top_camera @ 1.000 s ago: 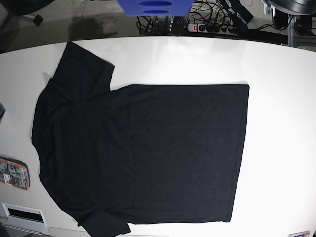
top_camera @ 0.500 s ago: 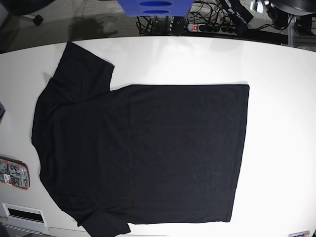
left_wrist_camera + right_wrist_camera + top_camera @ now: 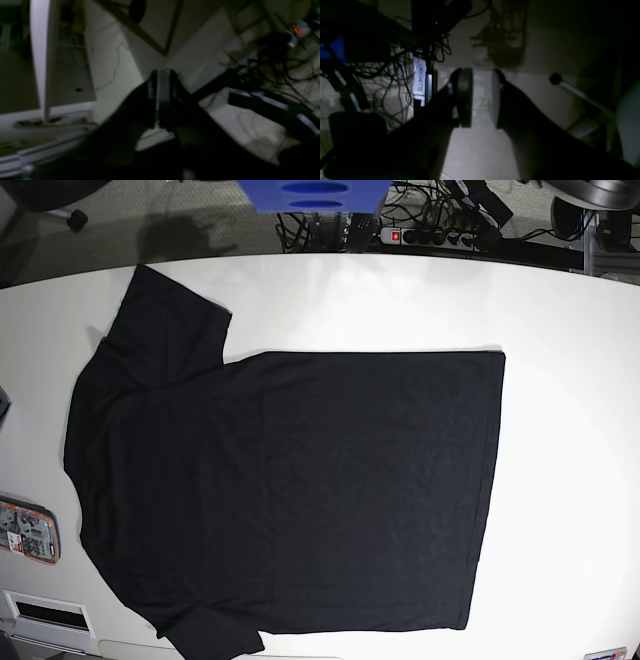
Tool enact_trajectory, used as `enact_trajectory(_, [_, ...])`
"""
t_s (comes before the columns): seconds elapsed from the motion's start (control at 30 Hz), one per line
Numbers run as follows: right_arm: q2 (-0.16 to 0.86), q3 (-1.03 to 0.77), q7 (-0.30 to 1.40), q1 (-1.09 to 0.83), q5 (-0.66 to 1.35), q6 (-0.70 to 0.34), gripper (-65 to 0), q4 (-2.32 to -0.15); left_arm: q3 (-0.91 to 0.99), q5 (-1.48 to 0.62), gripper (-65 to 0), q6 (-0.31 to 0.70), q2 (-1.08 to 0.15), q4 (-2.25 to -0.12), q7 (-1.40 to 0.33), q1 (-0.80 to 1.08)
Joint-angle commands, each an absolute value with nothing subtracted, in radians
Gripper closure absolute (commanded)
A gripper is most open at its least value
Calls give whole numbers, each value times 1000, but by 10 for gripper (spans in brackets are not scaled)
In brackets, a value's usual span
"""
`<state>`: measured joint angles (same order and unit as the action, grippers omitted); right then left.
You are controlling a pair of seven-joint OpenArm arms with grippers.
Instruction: Fold the T-shirt properly
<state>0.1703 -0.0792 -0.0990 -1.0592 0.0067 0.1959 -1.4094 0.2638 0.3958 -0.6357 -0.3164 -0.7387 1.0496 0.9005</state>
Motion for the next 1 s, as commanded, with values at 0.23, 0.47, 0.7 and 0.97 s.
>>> enact_trajectory(0.23, [246,-91,-120,-1082,7,199,-150,-1598,274,406,-153,-596,-338,-1032,1067,1096])
enact_trajectory(0.47, [246,-137,-120,-1116,7,199,-150,-1678,274,404,-153,-596,-332,-1067,1067,1102])
enact_trajectory(0.7, [246,-193,-122,-1113,5,199,-149,-1730,269,360,-153,-596,-331,-1167,1067,1113])
enact_trajectory(0.97, [246,-283,-119,-1109,5,199,-153,-1825,272,355,-153,-595,-332,-1342,1061,1119])
